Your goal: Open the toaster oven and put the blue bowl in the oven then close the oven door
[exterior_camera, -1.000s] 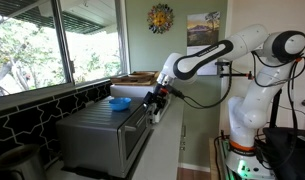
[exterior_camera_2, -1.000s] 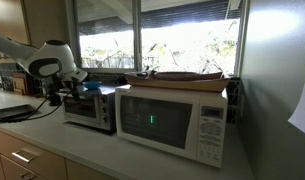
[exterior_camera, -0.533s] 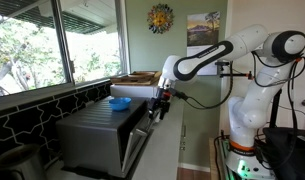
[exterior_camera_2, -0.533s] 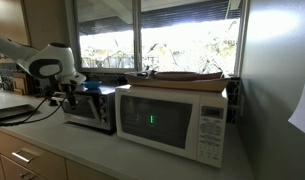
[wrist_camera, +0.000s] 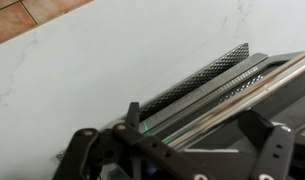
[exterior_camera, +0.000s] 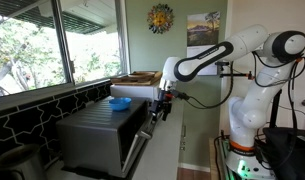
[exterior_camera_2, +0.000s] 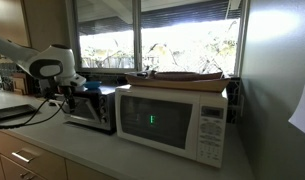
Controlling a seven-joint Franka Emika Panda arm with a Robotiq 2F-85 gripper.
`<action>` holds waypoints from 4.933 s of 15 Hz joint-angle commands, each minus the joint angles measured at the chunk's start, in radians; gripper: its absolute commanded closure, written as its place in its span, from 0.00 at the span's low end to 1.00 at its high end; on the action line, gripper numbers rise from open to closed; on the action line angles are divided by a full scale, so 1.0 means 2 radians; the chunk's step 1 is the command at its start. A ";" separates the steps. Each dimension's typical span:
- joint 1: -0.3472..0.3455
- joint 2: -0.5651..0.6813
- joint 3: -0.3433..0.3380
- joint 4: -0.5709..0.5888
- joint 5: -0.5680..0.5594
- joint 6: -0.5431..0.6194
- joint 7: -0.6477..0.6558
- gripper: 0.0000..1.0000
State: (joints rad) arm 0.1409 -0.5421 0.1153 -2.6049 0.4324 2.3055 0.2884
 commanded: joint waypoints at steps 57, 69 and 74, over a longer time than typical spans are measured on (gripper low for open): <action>-0.143 0.120 -0.135 -0.074 0.294 -0.244 -0.310 0.00; -0.179 0.115 -0.145 -0.081 0.175 -0.209 -0.298 0.00; -0.190 0.020 -0.135 -0.089 0.094 -0.197 -0.238 0.00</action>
State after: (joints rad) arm -0.2298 -0.3374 -0.1706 -2.7388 0.7100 1.8773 -0.2921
